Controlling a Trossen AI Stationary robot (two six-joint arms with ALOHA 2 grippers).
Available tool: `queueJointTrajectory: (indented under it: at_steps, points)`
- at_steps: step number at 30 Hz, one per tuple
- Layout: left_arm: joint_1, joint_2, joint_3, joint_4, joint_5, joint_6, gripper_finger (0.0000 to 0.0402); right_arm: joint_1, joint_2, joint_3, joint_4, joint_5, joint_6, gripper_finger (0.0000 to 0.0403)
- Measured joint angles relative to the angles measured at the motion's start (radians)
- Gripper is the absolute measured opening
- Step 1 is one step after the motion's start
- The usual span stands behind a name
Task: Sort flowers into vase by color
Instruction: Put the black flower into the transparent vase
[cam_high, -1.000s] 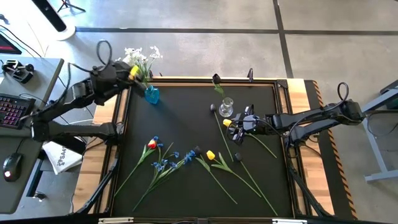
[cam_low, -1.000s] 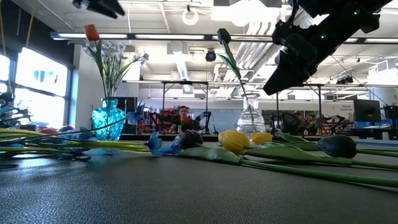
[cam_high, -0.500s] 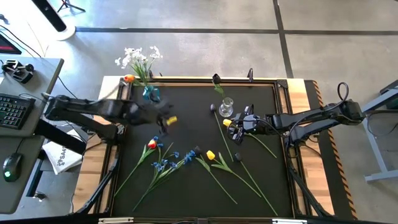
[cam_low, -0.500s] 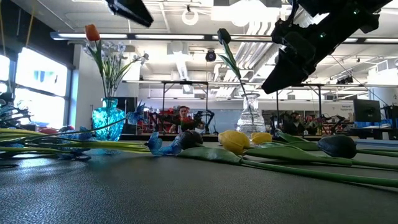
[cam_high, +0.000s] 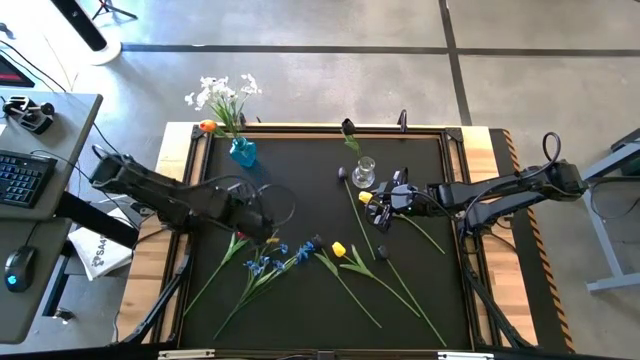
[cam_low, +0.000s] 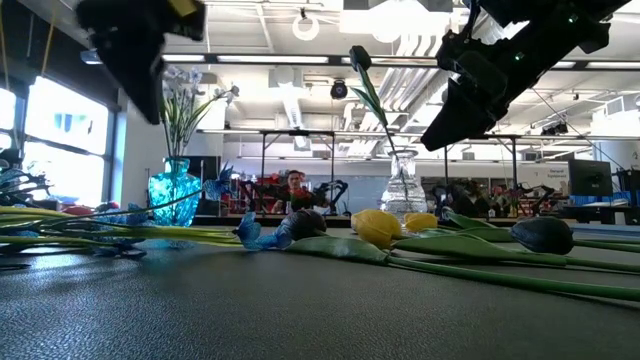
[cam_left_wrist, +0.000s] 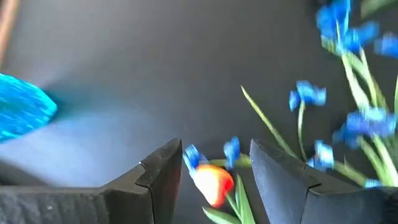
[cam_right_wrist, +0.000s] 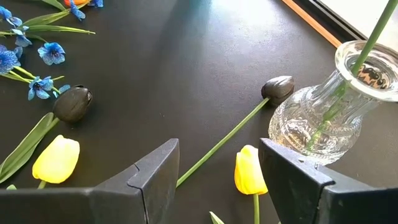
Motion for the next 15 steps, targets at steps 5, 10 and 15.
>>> queueJointTrajectory:
  at_steps: [5, 10, 15]
  points:
    - [-0.034, -0.015, -0.117, 0.084, -0.012, -0.101, 0.0179, 0.0, 0.0, 0.0, -0.006, 0.0, 0.007, 0.0216]
    - [-0.042, -0.031, -0.256, 0.319, -0.023, -0.127, 0.0179, 0.0, 0.001, 0.0, 0.015, 0.0, 0.049, 0.0216]
    - [-0.04, -0.026, -0.412, 0.705, -0.259, -0.05, 0.0179, 0.002, 0.012, 0.0, 0.051, 0.006, 0.139, 0.0216]
